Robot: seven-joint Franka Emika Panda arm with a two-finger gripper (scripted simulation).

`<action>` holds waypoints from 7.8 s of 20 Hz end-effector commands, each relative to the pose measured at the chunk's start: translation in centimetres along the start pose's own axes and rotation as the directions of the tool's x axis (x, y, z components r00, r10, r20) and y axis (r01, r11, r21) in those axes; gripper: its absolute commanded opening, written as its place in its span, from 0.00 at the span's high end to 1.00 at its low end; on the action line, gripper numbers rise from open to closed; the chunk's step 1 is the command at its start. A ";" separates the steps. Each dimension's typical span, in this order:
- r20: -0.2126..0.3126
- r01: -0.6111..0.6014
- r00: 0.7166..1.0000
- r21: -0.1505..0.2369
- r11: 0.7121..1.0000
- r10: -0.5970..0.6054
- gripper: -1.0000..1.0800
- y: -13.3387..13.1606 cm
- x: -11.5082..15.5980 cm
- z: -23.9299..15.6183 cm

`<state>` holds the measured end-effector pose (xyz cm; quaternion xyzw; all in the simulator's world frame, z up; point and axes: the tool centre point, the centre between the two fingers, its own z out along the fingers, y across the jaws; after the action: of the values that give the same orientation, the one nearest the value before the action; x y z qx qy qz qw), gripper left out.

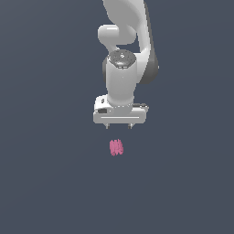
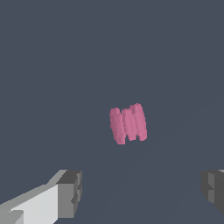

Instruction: Pick up the object and move it to a goal position.

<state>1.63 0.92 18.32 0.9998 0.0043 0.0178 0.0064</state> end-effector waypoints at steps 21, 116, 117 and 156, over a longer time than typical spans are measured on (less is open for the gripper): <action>-0.006 -0.043 0.999 0.029 0.999 0.043 0.04 -1.7 -0.1 0.2; 0.019 -0.982 0.188 -0.032 0.189 0.982 1.00 1.7 2.1 13.9; 0.019 -0.982 0.188 -0.032 0.189 0.982 1.00 2.0 1.9 13.7; 0.019 -0.982 0.188 -0.033 0.188 0.982 1.00 24.3 -11.6 -4.7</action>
<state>-9.99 -23.54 22.98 0.7728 -0.6347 0.0004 -0.0003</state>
